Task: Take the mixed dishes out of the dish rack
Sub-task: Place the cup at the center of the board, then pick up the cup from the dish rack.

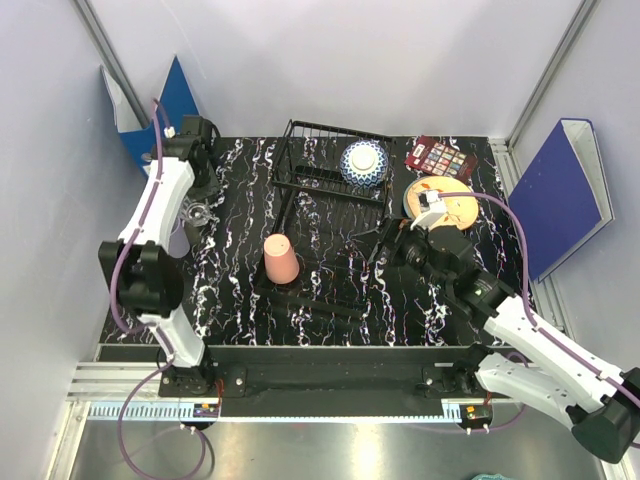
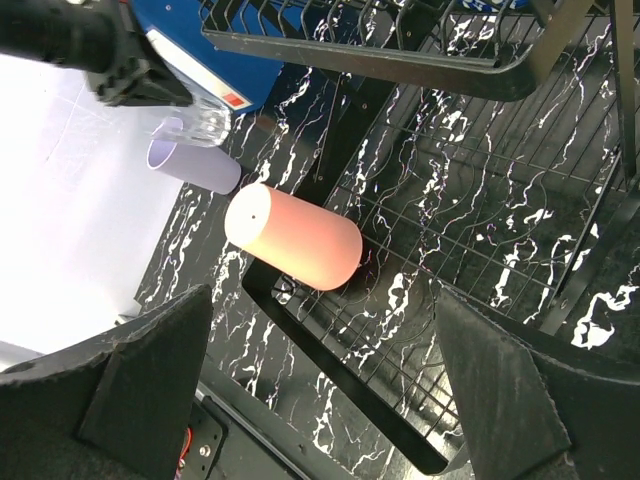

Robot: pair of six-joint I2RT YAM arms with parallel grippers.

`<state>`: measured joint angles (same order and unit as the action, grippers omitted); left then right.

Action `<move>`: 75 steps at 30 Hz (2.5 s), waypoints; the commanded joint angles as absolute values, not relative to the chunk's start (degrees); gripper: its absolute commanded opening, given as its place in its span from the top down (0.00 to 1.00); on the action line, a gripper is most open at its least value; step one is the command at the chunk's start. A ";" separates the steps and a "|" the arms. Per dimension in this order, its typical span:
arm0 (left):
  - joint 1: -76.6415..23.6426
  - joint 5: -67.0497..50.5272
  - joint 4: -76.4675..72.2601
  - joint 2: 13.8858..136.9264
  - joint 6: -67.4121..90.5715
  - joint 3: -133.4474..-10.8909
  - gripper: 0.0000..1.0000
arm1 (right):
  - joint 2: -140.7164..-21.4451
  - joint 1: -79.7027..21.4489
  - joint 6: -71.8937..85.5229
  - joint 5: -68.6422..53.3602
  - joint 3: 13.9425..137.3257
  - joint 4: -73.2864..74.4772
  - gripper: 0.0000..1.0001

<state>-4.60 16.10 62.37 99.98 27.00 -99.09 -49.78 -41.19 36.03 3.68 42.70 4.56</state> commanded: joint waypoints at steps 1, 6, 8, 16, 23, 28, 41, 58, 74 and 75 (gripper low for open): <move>-4.13 10.28 60.03 104.06 26.45 -103.09 1.00 | -49.13 -40.96 33.93 5.27 42.63 4.66 0.00; -4.13 8.97 57.05 107.40 27.07 -101.43 1.00 | -51.06 -41.04 33.40 4.66 43.07 4.66 0.00; -4.13 8.96 55.99 108.19 27.25 -99.32 1.00 | -51.50 -41.04 33.13 4.48 43.15 4.66 0.00; -2.55 9.75 52.74 110.04 27.51 -93.79 1.00 | -52.56 -41.04 32.61 4.75 43.42 4.66 0.00; -0.79 9.58 52.03 110.13 27.51 -92.46 0.94 | -52.91 -40.96 32.96 4.66 43.24 4.66 0.00; -0.70 9.41 52.03 108.02 27.77 -93.07 0.61 | -53.00 -41.04 32.96 4.57 42.89 4.66 0.00; -3.24 6.59 53.17 93.72 32.08 -98.35 0.01 | -56.59 -41.04 29.19 3.34 45.26 4.92 0.00; -20.91 13.62 41.22 61.10 35.86 -77.79 0.01 | -84.89 -55.10 14.59 5.27 68.54 8.09 0.00; -21.09 16.52 40.61 51.15 33.31 -68.03 0.01 | -103.26 -58.71 12.39 7.90 85.07 12.66 0.00; -21.09 16.70 40.43 50.63 33.22 -67.85 0.01 | -104.66 -58.62 12.31 8.35 85.51 12.92 0.00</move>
